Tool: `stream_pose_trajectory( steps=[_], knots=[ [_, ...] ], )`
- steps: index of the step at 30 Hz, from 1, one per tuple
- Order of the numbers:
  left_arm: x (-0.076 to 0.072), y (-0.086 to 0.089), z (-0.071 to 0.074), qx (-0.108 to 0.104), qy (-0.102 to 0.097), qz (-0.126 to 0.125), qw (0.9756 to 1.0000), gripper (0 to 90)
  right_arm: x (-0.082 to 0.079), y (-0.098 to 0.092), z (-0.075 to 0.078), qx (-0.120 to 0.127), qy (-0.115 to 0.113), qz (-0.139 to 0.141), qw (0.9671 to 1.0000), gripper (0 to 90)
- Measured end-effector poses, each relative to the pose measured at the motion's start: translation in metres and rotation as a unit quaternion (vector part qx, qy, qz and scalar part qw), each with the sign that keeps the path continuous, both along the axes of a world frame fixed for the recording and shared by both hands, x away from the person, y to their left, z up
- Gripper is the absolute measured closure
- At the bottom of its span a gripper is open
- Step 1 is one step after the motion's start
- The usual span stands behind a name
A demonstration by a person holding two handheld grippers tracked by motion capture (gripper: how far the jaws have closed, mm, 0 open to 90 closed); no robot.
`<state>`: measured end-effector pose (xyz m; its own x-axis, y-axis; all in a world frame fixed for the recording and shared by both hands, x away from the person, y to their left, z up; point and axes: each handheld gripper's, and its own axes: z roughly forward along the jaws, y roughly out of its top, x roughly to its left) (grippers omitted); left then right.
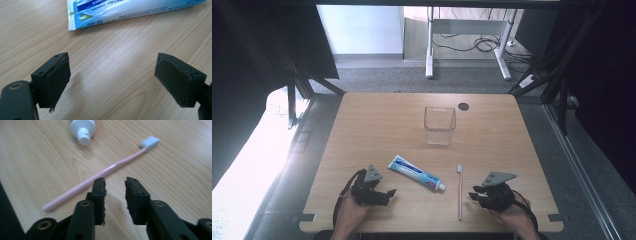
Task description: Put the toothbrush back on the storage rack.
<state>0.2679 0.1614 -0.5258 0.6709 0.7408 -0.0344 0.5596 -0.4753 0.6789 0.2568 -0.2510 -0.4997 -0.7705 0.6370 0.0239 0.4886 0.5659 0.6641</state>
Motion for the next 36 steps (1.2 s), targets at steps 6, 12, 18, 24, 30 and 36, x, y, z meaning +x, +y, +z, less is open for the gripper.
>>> stream_pose_trajectory(
  steps=[6, 12, 18, 24, 30, 36],
  knots=[
    [0.0, 0.001, 0.0, -0.002, -0.001, 0.005, 1.0, 13.5, 0.0, 0.011, 0.001, -0.001, 0.007, 0.021, 0.9997, 81.5],
    [0.0, 0.0, 0.0, -0.001, -0.001, 0.004, 1.0, 13.5, 0.001, 0.021, 0.004, 0.001, 0.011, 0.038, 0.9992, 90.0],
    [0.0, 0.0, 0.0, 0.002, -0.004, 0.004, 1.0, 13.5, 0.005, 0.036, -0.002, -0.006, 0.021, 0.057, 0.9981, 90.0],
    [0.0, -0.001, -0.001, 0.012, -0.006, 0.0, 0.9999, 13.6, 0.006, 0.047, -0.011, -0.016, 0.029, 0.064, 0.9974, 90.0],
    [0.0, -0.002, -0.001, 0.018, -0.007, -0.003, 0.9998, 13.6, 0.006, 0.047, -0.016, -0.02, 0.034, 0.067, 0.997, 89.9],
    [-0.001, -0.002, -0.001, 0.018, -0.008, -0.003, 0.9998, 13.6, 0.006, 0.039, -0.016, -0.02, 0.036, 0.056, 0.9976, 89.7]
  ],
)
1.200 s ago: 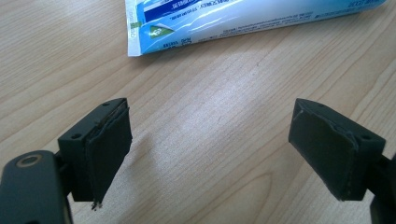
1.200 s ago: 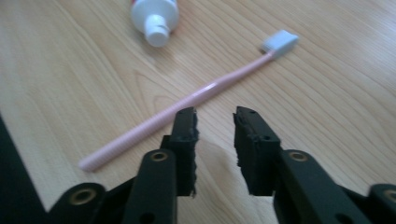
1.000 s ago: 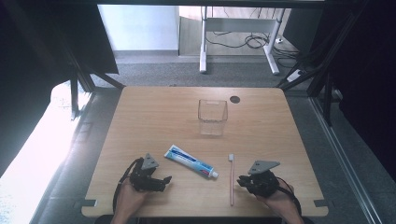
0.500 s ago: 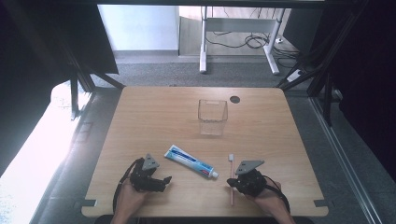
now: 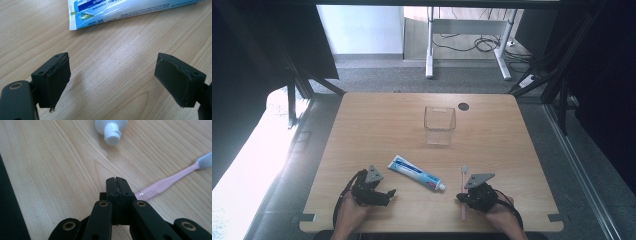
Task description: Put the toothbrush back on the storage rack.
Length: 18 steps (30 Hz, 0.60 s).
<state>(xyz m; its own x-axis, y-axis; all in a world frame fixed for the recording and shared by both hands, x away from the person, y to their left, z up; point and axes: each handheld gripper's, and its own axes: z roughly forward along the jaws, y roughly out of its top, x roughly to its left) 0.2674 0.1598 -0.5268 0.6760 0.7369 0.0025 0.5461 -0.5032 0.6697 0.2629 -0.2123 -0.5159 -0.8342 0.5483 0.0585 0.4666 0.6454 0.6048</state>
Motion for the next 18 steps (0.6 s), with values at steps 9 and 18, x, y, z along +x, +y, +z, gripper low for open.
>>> stream_pose_trajectory(
  steps=[9, 18],
  knots=[
    [0.0, -0.001, -0.001, 0.003, 0.0, -0.002, 1.0, 13.7, 0.002, -0.017, 0.001, 0.004, 0.004, -0.019, 0.9998, 89.3],
    [0.0, 0.0, 0.0, 0.002, -0.001, 0.001, 1.0, 13.7, 0.003, -0.027, 0.001, 0.006, 0.007, -0.034, 0.9994, 88.5]
  ],
)
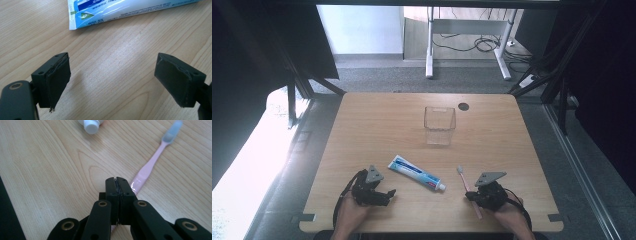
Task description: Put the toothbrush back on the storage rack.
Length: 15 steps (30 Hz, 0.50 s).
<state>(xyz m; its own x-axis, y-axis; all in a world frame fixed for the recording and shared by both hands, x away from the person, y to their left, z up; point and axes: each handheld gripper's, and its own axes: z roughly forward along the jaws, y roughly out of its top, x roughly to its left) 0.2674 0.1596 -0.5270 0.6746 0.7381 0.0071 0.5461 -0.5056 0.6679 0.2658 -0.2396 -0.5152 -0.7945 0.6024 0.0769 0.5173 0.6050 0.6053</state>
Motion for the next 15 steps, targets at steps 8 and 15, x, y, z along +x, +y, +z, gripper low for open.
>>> stream_pose_trajectory(
  steps=[8, 15],
  knots=[
    [0.0, 0.0, 0.0, 0.002, 0.0, -0.001, 1.0, 13.7, 0.002, -0.009, 0.001, 0.0, 0.0, -0.009, 1.0, 87.9],
    [0.0, 0.001, 0.0, 0.002, 0.0, 0.0, 1.0, 13.8, 0.006, -0.018, 0.001, 0.002, 0.003, -0.021, 0.9998, 88.0]
  ],
)
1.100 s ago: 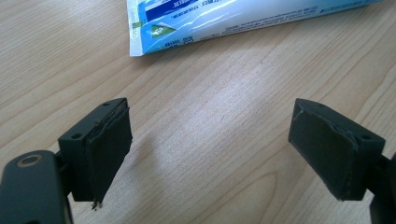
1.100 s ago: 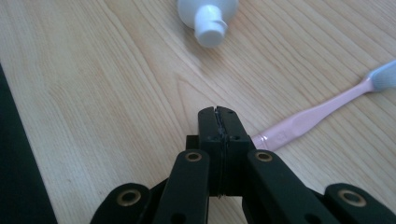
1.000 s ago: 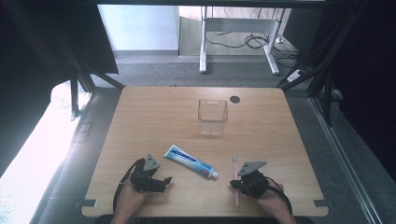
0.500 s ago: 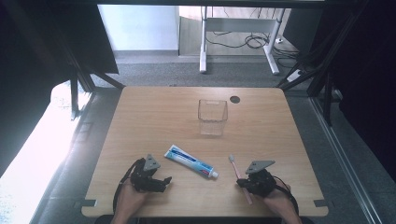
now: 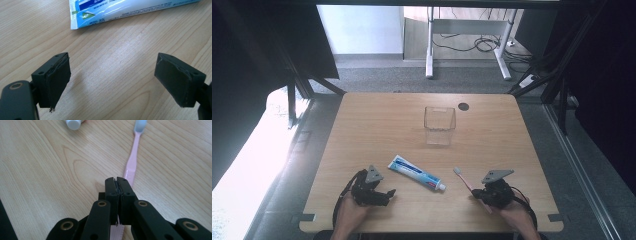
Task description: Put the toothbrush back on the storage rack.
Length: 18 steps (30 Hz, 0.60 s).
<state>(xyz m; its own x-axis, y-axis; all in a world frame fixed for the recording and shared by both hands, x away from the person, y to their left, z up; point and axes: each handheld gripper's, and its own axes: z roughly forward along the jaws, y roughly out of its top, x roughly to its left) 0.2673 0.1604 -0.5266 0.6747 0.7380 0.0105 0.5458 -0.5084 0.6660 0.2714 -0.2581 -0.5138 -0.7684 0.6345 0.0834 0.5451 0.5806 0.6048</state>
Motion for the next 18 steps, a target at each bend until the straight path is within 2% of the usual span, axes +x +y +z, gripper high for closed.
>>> stream_pose_trajectory(
  steps=[8, 14, 18],
  knots=[
    [-0.0003, 0.0, 0.0004, 0.002, -0.001, 0.0, 1.0, 13.9, 0.0029, -0.0096, 0.0006, 0.006, 0.004, -0.012, 0.9999, 87.9],
    [-0.0003, 0.0, 0.0006, 0.003, -0.002, -0.001, 1.0, 13.9, 0.0007, -0.0072, 0.0032, 0.012, 0.006, -0.008, 0.9999, 86.5],
    [-0.0002, 0.0002, 0.0006, 0.001, -0.002, -0.001, 1.0, 14.0, -0.0007, -0.0055, 0.0094, 0.005, 0.002, -0.005, 1.0, 83.8]
  ],
)
